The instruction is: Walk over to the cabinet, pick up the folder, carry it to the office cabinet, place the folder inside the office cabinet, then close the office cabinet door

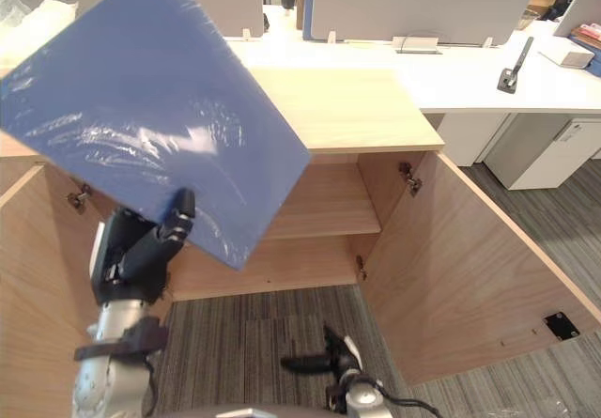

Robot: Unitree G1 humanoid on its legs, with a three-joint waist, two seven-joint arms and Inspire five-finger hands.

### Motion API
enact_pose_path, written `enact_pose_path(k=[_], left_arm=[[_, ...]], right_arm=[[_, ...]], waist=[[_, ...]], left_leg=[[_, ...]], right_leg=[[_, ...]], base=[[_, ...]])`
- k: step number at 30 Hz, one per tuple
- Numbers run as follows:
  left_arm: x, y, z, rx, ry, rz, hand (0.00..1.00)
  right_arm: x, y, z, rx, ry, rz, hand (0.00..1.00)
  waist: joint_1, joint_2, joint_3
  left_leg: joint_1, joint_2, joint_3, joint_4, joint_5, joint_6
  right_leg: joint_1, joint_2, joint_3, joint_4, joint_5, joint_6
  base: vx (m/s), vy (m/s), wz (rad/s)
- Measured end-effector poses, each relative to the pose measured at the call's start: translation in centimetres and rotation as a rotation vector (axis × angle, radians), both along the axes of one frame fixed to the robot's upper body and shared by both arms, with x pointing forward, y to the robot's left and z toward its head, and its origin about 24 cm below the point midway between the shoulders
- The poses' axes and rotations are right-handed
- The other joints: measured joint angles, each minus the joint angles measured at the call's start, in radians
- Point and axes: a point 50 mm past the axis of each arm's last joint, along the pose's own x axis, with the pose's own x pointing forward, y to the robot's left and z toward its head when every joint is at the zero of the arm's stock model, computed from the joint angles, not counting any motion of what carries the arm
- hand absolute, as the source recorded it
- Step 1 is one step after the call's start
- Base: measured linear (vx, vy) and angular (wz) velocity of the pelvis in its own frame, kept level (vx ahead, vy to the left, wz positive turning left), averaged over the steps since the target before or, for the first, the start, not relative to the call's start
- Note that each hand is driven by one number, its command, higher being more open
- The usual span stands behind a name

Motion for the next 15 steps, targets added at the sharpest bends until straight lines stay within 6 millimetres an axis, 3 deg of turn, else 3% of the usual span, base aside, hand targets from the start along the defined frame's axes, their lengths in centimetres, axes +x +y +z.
enact_pose_path(k=[4,6,10,14,15], left_arm=[[-1.2,0.2,-0.8,-0.134,0.036,-0.003,0.0],[-1.5,0.3,-1.0,-0.188,0.042,0.009,0.0],[-1.5,0.2,-1.1,-0.211,0.038,0.022,0.0],[-1.5,0.2,-1.1,-0.202,0.038,0.022,0.0],[-1.5,0.2,-1.1,-0.195,0.038,0.022,0.0]], right_arm=[[3.7,-0.2,6.0,0.098,-0.331,-0.14,1.0],[5.3,-0.6,10.3,0.199,-0.53,-0.218,1.0],[6.6,-1.9,16.5,0.264,-0.822,-0.303,1.0],[8.4,-3.6,23.5,0.195,-1.149,-0.387,1.0],[8.6,-3.8,24.3,0.174,-1.188,-0.394,1.0]], waist=[[0.0,-0.003,-0.002],[0.0,-0.006,-0.004],[0.003,-0.013,-0.009],[0.003,-0.019,-0.012],[0.003,-0.019,-0.012]], left_leg=[[-0.005,-0.004,-0.004,0.004,0.002,0.005],[-0.013,-0.009,-0.011,0.014,-0.002,0.008],[-0.017,-0.018,-0.027,0.027,-0.007,0.012],[-0.009,-0.028,-0.029,0.034,-0.013,0.021],[-0.005,-0.029,-0.029,0.035,-0.015,0.022]], right_leg=[[-0.002,-0.004,-0.006,0.001,-0.002,0.001],[-0.001,-0.01,-0.013,0.001,-0.003,0.001],[0.005,-0.019,-0.029,0.003,-0.002,0.002],[0.018,-0.03,-0.029,0.005,-0.002,0.002],[0.021,-0.031,-0.029,0.005,-0.003,0.004]], base=[[0.03,0.024,0.04],[0.05,0.052,0.11],[0.06,0.057,0.15],[0.01,0.06,0.03],[-0.03,0.055,0.0]])
